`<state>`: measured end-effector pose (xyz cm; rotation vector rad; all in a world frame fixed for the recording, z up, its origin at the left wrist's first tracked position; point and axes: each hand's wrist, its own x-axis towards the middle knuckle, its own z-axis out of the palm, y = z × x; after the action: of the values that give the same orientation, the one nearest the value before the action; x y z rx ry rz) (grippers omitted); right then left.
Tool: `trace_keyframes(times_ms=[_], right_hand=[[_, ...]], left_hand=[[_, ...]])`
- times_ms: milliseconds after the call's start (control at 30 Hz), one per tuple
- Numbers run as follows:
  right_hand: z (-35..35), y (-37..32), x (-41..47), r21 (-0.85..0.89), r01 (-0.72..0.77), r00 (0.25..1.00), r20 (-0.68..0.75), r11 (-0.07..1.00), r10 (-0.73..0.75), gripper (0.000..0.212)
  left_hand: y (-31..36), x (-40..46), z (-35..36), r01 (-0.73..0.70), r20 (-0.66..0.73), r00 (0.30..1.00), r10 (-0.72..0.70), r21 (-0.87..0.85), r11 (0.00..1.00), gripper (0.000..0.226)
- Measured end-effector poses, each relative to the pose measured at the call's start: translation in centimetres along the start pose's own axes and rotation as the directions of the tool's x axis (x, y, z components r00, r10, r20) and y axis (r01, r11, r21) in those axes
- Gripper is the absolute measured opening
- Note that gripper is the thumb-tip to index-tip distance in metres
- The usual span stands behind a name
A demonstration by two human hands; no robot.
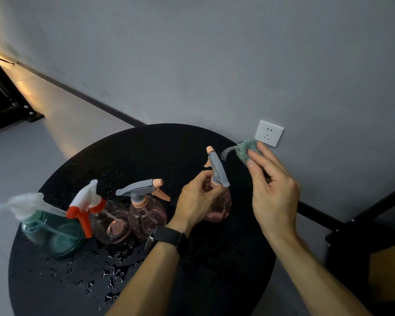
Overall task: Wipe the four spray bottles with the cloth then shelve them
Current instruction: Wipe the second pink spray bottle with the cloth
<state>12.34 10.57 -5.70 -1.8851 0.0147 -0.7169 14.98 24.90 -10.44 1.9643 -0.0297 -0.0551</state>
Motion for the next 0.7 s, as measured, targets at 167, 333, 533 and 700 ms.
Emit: trace_keyframes(times_ms=[167,333,533,700], right_hand=[[0.0,-0.1,0.0,0.013,-0.009,1.0,0.004,1.0,0.009,0.024],[-0.1,0.1,0.1,0.009,-0.005,1.0,0.001,1.0,0.005,0.024],[-0.3,0.4,0.2,0.031,-0.037,0.999,-0.021,0.999,0.037,0.024],[-0.6,0.2,0.0,0.064,-0.076,0.997,-0.02,0.995,0.078,0.024]], left_hand=[[-0.5,-0.2,0.0,-0.033,0.097,0.995,0.025,0.084,0.996,0.029],[-0.7,-0.9,0.5,0.013,0.14,0.99,-0.011,-0.013,1.0,0.023],[0.4,-1.1,-0.1,0.114,0.102,0.99,-0.094,-0.218,0.969,0.024],[1.8,-1.4,-0.3,0.16,0.122,0.985,-0.12,-0.409,0.899,0.054]])
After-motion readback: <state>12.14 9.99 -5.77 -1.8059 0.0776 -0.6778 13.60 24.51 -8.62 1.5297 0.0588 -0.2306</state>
